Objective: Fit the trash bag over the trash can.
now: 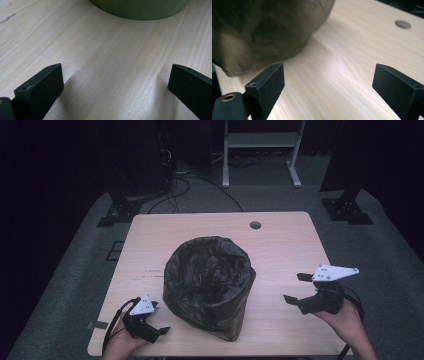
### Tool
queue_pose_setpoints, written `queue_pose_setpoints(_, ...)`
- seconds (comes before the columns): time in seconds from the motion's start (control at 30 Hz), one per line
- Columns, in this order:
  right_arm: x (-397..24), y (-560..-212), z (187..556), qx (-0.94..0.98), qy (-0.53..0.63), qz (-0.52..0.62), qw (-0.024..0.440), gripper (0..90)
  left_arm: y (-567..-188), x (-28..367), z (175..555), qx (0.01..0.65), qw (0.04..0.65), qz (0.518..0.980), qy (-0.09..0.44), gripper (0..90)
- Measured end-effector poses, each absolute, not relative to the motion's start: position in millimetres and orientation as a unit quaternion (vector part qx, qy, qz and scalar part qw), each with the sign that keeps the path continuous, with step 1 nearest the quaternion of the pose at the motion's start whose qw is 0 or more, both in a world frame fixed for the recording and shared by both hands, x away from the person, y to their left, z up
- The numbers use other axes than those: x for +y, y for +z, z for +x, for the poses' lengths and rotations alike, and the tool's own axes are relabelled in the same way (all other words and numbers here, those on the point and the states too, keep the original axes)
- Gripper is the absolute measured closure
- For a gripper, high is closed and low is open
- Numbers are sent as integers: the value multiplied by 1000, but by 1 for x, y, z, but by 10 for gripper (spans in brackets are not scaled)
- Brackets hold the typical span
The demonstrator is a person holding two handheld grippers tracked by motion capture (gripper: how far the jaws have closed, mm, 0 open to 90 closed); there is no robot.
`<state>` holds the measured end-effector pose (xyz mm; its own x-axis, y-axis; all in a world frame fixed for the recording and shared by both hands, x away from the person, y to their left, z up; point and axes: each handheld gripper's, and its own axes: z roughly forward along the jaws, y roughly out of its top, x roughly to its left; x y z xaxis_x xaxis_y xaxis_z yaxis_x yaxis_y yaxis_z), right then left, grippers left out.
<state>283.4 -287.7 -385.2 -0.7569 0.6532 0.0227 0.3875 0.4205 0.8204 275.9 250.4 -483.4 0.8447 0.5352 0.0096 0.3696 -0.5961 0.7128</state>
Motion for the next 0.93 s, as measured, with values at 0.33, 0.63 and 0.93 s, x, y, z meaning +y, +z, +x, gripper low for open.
queue_pose_setpoints(0.33,-303,-442,278,834,394,354,153,91,-483,250,276,255,370,887,112,0)
queue_pose_setpoints(0.63,-309,-480,278,837,357,384,159,90,-483,250,276,255,370,887,112,0)
queue_pose_setpoints(0.93,-311,-487,277,832,359,391,163,86,-483,250,276,256,369,886,113,0)
